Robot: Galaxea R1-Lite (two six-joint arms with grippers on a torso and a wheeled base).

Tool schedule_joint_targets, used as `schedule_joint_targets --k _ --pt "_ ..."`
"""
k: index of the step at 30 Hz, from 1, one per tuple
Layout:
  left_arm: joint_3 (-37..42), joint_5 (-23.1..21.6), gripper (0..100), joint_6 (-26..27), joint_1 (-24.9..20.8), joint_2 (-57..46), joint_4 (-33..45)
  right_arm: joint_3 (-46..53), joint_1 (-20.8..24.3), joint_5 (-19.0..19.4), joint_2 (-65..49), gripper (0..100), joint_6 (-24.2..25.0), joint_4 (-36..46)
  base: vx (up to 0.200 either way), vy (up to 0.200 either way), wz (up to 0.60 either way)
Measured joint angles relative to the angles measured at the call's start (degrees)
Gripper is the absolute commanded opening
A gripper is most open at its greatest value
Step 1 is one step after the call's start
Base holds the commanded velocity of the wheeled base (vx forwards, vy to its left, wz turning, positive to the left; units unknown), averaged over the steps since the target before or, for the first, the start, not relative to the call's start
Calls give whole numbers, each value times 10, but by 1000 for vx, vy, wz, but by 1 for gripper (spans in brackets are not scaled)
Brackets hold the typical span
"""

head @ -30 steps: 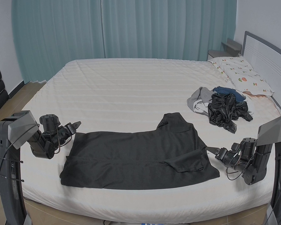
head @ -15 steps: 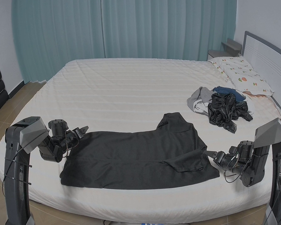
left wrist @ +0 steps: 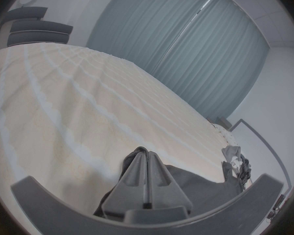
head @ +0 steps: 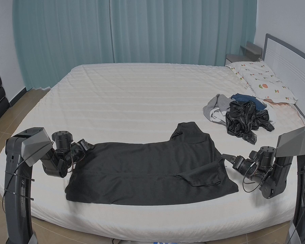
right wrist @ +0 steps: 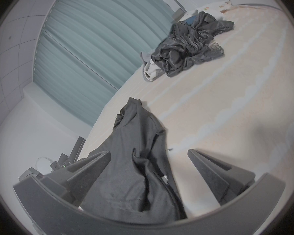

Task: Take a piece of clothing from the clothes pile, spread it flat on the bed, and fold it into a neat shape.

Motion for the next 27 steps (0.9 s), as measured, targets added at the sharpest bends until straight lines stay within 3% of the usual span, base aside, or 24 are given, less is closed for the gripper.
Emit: schedule_joint_targets --k 3,8,21,27 --pt "11 4 0 -19 1 -11 -12 -22 7 -5 -5 100 -10 6 0 0 0" --pt "30 7 0 -37 2 -30 -23 -76 16 -11 -19 100 -28 101 0 0 0" --pt "67 8 0 -84 11 -57 -44 -385 49 -40 19 100 -96 372 0 0 0" --pt "77 8 0 -95 13 -61 -47 -503 55 -60 71 100 -121 449 0 0 0"
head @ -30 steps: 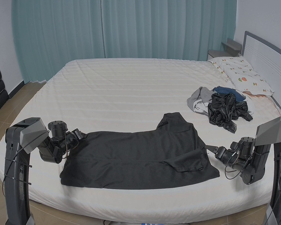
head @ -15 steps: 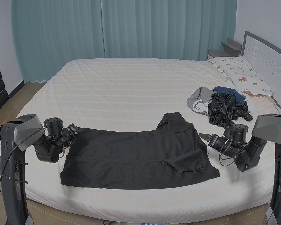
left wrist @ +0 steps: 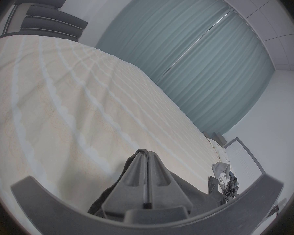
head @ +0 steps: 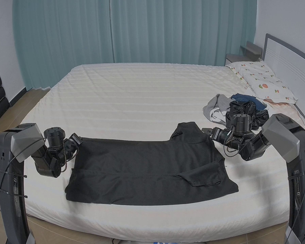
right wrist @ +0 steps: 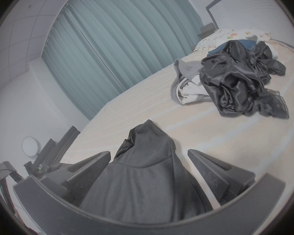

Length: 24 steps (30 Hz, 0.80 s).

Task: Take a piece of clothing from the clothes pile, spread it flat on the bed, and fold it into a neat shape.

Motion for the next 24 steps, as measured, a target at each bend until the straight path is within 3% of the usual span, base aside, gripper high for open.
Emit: schedule_joint_targets --k 9,10,24 --pt "8 0 0 -4 1 0 -1 -136 5 -35 75 100 -7 79 0 0 0" --pt "8 0 0 -4 1 0 -1 -143 5 -37 80 0 -7 82 0 0 0" --pt "8 0 0 -3 1 0 -2 -170 -3 -41 102 0 28 77 0 0 0"
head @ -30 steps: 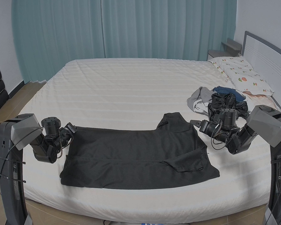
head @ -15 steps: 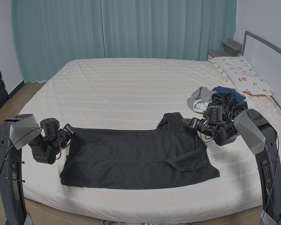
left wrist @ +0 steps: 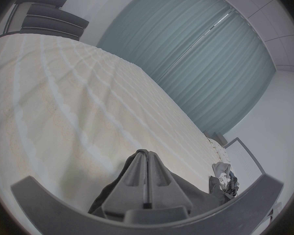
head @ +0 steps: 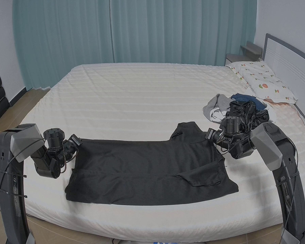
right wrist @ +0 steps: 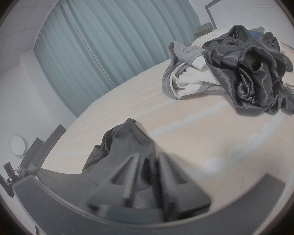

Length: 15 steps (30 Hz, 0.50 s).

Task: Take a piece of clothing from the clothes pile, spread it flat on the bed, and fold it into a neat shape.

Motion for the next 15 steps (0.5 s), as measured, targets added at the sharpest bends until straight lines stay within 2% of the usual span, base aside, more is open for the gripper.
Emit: schedule_joint_targets --k 5,15 --pt "0 0 0 0 0 -1 0 32 -4 6 -18 0 16 -15 0 0 0" --pt "-1 -1 0 0 8 -14 -1 113 -18 25 -62 0 22 -96 0 0 0"
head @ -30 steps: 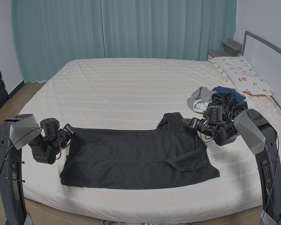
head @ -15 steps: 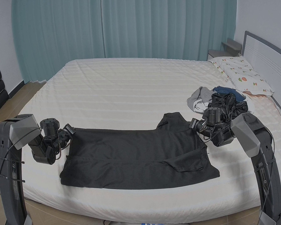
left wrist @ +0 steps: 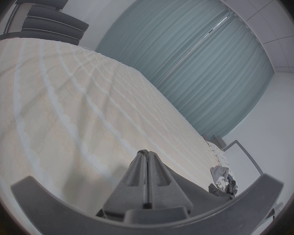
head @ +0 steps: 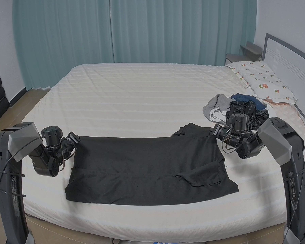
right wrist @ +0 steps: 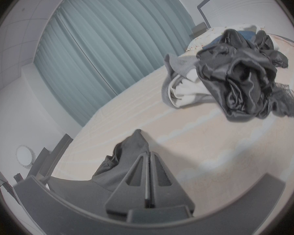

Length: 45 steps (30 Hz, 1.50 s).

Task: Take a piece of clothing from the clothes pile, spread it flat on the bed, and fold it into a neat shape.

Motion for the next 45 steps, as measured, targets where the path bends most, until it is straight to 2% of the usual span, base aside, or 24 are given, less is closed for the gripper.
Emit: schedule_joint_targets --k 6,13,23,28,32,36,41,45 --pt "0 -3 0 0 7 -7 0 17 1 4 -6 0 5 -64 0 0 0" --pt "2 -7 0 2 12 -7 0 36 5 6 -8 0 5 -66 0 0 0" --pt "14 -15 0 19 21 -10 -4 95 -5 35 -38 0 5 -68 0 0 0" --pt "41 -62 0 29 25 -12 -48 135 -10 56 -60 0 3 -69 0 0 0" --pt "71 -96 0 69 30 -14 -67 163 -15 66 -72 0 0 -70 0 0 0" --pt "96 -111 0 109 35 -15 -74 195 -17 78 -82 0 -8 -74 0 0 0" --pt "110 -133 0 120 48 -16 -77 229 -18 92 -95 0 -14 -83 0 0 0" --pt "112 -140 0 119 59 -16 -86 238 -18 91 -102 0 -13 -125 0 0 0"
